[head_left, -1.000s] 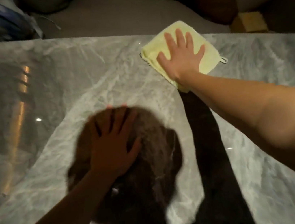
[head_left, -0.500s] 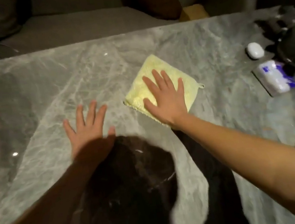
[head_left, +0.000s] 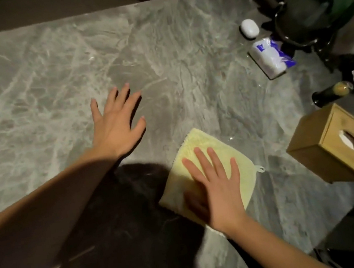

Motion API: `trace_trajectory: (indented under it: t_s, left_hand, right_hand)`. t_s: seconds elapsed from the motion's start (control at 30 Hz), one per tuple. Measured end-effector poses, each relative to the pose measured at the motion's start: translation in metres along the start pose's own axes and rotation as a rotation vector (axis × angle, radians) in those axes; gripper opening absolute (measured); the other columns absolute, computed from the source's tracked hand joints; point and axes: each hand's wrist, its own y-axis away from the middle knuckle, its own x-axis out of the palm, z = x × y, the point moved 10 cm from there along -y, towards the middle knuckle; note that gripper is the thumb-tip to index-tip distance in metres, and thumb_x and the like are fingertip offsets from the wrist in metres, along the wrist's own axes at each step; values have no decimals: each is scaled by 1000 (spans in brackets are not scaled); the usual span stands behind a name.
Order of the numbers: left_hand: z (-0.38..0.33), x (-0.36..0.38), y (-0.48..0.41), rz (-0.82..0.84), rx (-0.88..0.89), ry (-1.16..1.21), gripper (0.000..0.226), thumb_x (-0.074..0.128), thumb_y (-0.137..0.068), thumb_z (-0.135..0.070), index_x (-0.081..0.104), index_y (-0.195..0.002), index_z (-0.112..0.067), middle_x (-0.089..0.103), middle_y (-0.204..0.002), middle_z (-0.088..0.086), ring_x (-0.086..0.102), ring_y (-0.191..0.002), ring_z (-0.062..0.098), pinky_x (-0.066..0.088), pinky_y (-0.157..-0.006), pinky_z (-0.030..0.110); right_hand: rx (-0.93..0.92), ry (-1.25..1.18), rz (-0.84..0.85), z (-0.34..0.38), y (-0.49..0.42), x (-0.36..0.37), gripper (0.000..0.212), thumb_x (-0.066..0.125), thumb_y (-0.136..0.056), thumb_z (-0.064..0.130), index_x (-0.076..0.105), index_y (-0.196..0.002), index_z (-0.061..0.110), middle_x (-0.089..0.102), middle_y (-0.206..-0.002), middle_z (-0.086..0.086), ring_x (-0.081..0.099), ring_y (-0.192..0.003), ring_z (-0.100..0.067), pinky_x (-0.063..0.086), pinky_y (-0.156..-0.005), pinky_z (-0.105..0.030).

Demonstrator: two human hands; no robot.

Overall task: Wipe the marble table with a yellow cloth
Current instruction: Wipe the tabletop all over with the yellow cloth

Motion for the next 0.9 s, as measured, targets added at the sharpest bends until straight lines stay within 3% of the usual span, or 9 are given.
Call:
trace_trajectory:
  t_s: [0.13, 0.27, 0.37, 0.6, 0.73, 0.9]
  left_hand:
    - [-1, 13, -47, 24, -65, -62, 58, 40, -93, -45, 28, -146, -29, 14, -160, 0, 2, -148, 25, -3, -110, 64]
    - [3, 27, -58, 4, -138, -196, 66, 25, -86, -53, 27, -147, -30, 18, -159, 0, 7, -147, 27, -1, -109, 66]
    - [2, 28, -59, -23, -112, -238, 67, 33, -81, -52, 38, -142, -26, 31, -155, 4, 22, -144, 32, 9, -106, 68]
    - [1, 22, -59, -10, -105, -308, 64, 32, -87, -54, 32, -145, -27, 27, -156, 4, 23, -144, 31, 14, -108, 65]
    - [1, 23, -59, -12, -113, -315, 62, 31, -90, -55, 33, -145, -28, 26, -156, 4, 21, -145, 30, 15, -109, 65]
    - [4, 24, -61, -33, -108, -269, 61, 34, -88, -53, 36, -143, -28, 30, -155, 3, 23, -144, 31, 12, -108, 67]
  right_hand:
    - [72, -8, -48, -26, -60, -11, 72, 32, -85, 69, 18, -150, 42, 17, -161, 5, 6, -148, -20, 6, -111, -60]
    - [63, -62, 2, -48, -157, -26, 71, 25, -84, 65, 16, -150, 41, 9, -162, 7, -1, -149, -18, 3, -112, -63]
    - [-1, -86, -55, -59, -237, -48, 69, 26, -86, 63, 19, -151, 39, 10, -162, 6, 1, -150, -20, 4, -112, -63]
    - [-5, -112, -56, -65, -406, -76, 64, 26, -95, 59, 11, -152, 37, 2, -163, 4, -2, -150, -24, -1, -114, -63]
    - [20, -111, -80, -69, -444, -86, 65, 26, -94, 58, 13, -153, 34, 4, -163, 0, 0, -150, -26, 1, -114, -64]
    - [-22, -105, -117, -64, -410, -84, 66, 29, -91, 55, 19, -152, 32, 8, -163, -2, 2, -150, -26, 1, -114, -63]
